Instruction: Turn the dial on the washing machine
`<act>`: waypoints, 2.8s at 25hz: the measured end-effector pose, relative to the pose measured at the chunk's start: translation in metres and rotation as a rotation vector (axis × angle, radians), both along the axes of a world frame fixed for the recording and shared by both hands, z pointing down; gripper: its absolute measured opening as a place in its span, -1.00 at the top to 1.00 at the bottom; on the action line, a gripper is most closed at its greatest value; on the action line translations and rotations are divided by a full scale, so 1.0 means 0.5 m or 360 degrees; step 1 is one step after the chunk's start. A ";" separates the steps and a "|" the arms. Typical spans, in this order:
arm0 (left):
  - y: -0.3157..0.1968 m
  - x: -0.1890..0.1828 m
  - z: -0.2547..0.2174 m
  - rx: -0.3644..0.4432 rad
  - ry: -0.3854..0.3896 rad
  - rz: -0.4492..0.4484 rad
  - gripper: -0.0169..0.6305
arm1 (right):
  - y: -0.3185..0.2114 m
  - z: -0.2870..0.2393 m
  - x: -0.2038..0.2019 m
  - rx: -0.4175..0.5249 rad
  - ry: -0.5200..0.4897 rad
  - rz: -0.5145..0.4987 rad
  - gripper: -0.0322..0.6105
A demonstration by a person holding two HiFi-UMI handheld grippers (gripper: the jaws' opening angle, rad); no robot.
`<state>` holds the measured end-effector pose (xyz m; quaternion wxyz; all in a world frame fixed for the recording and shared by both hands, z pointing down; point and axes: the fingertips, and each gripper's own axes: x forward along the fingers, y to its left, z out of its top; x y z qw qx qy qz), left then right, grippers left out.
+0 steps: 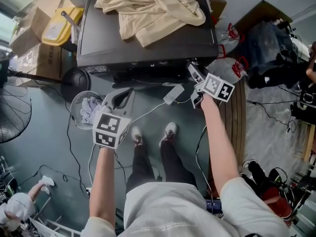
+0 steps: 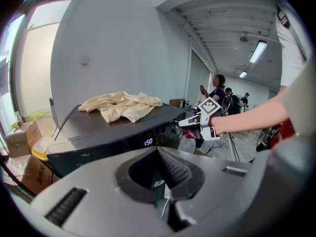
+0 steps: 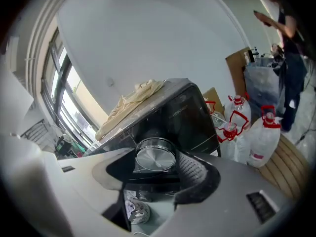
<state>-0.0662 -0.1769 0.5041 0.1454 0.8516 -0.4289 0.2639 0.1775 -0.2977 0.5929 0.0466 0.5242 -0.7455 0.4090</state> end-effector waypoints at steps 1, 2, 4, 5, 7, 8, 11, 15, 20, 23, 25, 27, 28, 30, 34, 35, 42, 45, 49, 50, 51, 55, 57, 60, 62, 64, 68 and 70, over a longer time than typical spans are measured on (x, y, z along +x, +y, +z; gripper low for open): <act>0.003 0.001 0.001 -0.0006 -0.0002 0.0002 0.91 | 0.000 0.000 0.000 -0.0003 -0.0038 0.0006 0.07; 0.005 0.002 0.001 -0.0009 -0.0002 0.0004 0.91 | 0.001 0.000 0.000 -0.0006 -0.0063 0.0012 0.07; 0.006 0.006 -0.003 -0.0002 0.0007 0.0011 0.91 | 0.002 -0.001 0.000 -0.0012 -0.0103 0.0031 0.07; 0.006 0.009 -0.005 0.0002 0.0009 0.0018 0.91 | 0.002 -0.002 0.000 -0.0016 -0.0127 0.0043 0.07; 0.007 0.013 -0.006 0.0009 0.0002 0.0038 0.91 | 0.001 -0.003 0.000 -0.0028 -0.0195 0.0065 0.07; 0.006 0.014 -0.008 0.0014 0.0000 0.0047 0.91 | 0.000 -0.003 -0.001 -0.0037 -0.0238 0.0072 0.07; 0.007 0.015 -0.009 0.0013 0.0017 0.0042 0.91 | 0.001 -0.001 -0.002 -0.0071 -0.0376 0.0092 0.07; 0.011 0.017 -0.009 0.0007 0.0041 0.0041 0.91 | 0.001 0.003 0.002 -0.0092 -0.0503 0.0113 0.07; 0.013 0.022 -0.011 0.0013 0.0053 0.0052 0.91 | 0.002 0.011 0.007 -0.0125 -0.0677 0.0151 0.07; 0.011 0.025 -0.012 0.0014 0.0053 0.0056 0.91 | 0.002 0.012 0.009 -0.0114 -0.0691 0.0147 0.07; 0.010 0.025 -0.014 0.0017 0.0050 0.0054 0.91 | 0.003 0.009 0.006 -0.0071 -0.0646 0.0114 0.07; 0.011 0.023 -0.017 0.0019 0.0050 0.0052 0.91 | 0.009 0.008 0.009 -0.0025 -0.0572 0.0095 0.05; 0.012 0.021 -0.018 0.0019 0.0050 0.0052 0.91 | 0.013 0.009 0.015 0.0000 -0.0497 0.0104 0.02; 0.014 0.014 -0.018 0.0017 0.0049 0.0049 0.91 | 0.020 0.011 0.032 0.0062 -0.0223 0.0147 -0.08; 0.018 0.005 -0.011 0.0004 0.0026 0.0043 0.91 | 0.025 -0.002 0.027 0.0232 0.0341 0.0064 -0.08; 0.020 0.005 -0.008 -0.0001 0.0019 0.0041 0.91 | 0.026 -0.006 0.014 0.0265 0.0426 0.0010 -0.08; 0.033 -0.002 -0.002 -0.0011 -0.0001 0.0037 0.91 | 0.018 0.009 -0.025 0.0299 0.1002 -0.0223 -0.07; 0.035 -0.015 0.005 -0.0027 -0.0012 0.0018 0.91 | 0.011 0.011 -0.024 0.0287 0.1094 -0.0235 -0.07; 0.036 -0.014 0.006 -0.0036 -0.0010 0.0017 0.91 | 0.008 0.010 -0.017 0.0244 0.1060 -0.0203 0.00; 0.035 -0.013 0.005 -0.0033 -0.0009 0.0021 0.91 | 0.008 0.009 -0.019 0.0236 0.1023 -0.0192 0.05; 0.035 -0.012 0.005 -0.0031 -0.0007 0.0024 0.91 | 0.008 0.009 -0.020 0.0232 0.0989 -0.0182 0.05; 0.033 -0.011 0.007 -0.0031 -0.0003 0.0026 0.91 | 0.008 0.011 -0.016 0.0208 0.0847 -0.0177 0.05; 0.034 -0.009 0.008 -0.0035 -0.0001 0.0026 0.91 | 0.006 0.012 -0.014 0.0158 0.0666 -0.0158 0.05; 0.034 -0.003 0.007 -0.0034 0.0003 0.0031 0.91 | 0.005 0.012 -0.010 0.0094 0.0414 -0.0116 0.06; 0.035 -0.001 0.006 -0.0032 0.0006 0.0034 0.91 | 0.006 0.013 -0.007 0.0067 0.0332 -0.0099 0.06; 0.035 0.000 0.006 -0.0033 0.0009 0.0035 0.91 | 0.008 0.013 -0.006 0.0039 0.0265 -0.0090 0.05; 0.037 -0.001 0.007 -0.0043 0.0009 0.0033 0.91 | 0.007 0.013 -0.006 -0.0012 0.0138 -0.0080 0.05; 0.037 -0.002 0.007 -0.0047 0.0012 0.0031 0.91 | 0.005 0.012 -0.007 -0.0041 0.0053 -0.0072 0.05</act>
